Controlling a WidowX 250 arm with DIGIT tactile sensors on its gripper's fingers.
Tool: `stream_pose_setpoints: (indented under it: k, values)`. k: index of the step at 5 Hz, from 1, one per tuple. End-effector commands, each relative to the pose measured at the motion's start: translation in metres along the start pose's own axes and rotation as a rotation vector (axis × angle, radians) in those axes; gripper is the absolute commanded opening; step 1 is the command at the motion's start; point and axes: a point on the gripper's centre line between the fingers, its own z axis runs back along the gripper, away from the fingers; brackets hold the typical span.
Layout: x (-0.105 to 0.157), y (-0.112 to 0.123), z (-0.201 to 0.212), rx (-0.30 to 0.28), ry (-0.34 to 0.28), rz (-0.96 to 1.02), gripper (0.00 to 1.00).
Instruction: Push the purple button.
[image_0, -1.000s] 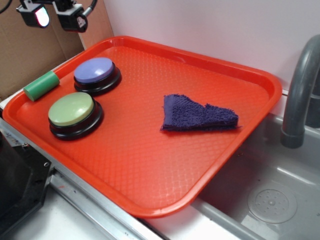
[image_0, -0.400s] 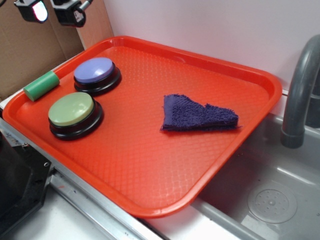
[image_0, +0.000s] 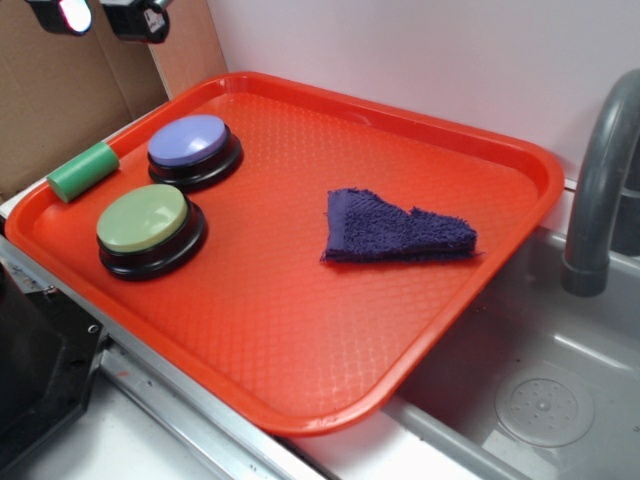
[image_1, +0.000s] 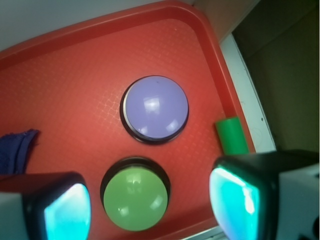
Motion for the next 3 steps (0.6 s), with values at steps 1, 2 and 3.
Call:
stream_pose_setpoints:
  k: [1,2,3]
  values:
    - [-0.0013,-0.0027,0.0197,0.029,-0.052,-0.024,1.00]
    - [-0.0037,-0.0092,0.0214,0.039,-0.049,-0.038,1.00]
    - [-0.0073,-0.0105,0.0241,0.015,-0.051,-0.055,1.00]
